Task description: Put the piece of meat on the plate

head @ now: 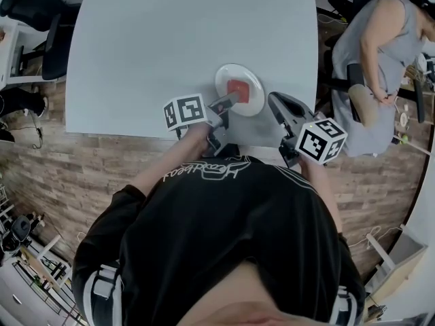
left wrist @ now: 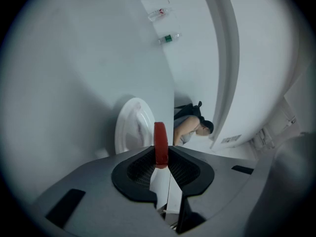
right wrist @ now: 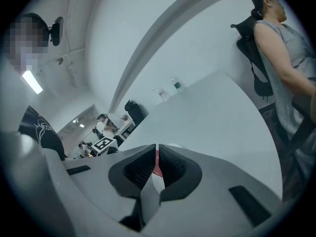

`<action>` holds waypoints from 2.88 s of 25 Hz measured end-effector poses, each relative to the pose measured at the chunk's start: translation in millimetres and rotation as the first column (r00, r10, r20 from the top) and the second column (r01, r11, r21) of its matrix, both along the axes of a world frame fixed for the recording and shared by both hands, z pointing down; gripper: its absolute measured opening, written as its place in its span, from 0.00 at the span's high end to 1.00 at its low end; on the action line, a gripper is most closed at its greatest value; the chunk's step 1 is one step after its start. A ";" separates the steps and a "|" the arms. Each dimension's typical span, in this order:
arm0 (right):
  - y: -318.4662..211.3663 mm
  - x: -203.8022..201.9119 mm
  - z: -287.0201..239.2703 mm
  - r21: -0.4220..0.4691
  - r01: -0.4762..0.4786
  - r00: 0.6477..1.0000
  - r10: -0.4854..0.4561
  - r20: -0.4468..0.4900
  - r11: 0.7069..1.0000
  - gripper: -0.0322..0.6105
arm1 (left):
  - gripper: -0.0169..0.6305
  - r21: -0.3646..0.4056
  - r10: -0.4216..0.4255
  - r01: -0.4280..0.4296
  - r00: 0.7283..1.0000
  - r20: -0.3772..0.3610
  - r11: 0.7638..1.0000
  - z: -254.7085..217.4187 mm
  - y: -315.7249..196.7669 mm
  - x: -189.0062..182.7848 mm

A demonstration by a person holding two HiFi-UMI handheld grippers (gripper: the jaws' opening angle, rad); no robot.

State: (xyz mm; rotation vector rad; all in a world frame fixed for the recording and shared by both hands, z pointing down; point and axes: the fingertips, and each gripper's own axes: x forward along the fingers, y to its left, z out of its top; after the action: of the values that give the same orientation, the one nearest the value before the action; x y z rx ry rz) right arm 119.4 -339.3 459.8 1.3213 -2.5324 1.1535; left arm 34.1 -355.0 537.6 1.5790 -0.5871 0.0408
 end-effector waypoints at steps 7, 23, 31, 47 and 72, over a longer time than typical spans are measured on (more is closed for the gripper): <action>3.7 7.5 13.7 -0.036 -0.026 1.000 0.026 0.009 0.999 0.92 | 0.85 -0.036 0.006 -0.005 0.999 0.048 0.999 17.1 -5.5 1.9; -1.3 -1.3 17.7 -0.042 -0.017 0.999 0.019 0.028 0.999 0.92 | 0.66 0.080 0.043 -0.056 0.987 0.157 0.995 13.2 -14.1 2.5; 5.4 -2.4 17.7 -0.041 -0.011 0.999 0.012 0.033 0.999 0.92 | 0.65 0.247 0.064 -0.148 0.946 0.319 0.958 14.2 -10.1 4.5; 25.4 3.2 19.5 -0.045 -0.003 0.999 0.005 0.051 0.999 0.92 | 0.53 0.398 0.044 -0.310 0.832 0.553 0.864 13.8 -1.7 1.7; 107.4 1.4 -2.4 0.023 0.052 0.998 -0.053 0.038 0.998 0.92 | 0.96 0.432 0.160 -0.243 0.962 0.220 0.869 -57.4 117.3 36.7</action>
State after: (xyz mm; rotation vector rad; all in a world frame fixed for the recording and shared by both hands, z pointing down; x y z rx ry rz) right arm 120.8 -231.9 457.3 1.2412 -2.5976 1.1549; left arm 70.8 -237.7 480.2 2.1108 -0.5939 0.2182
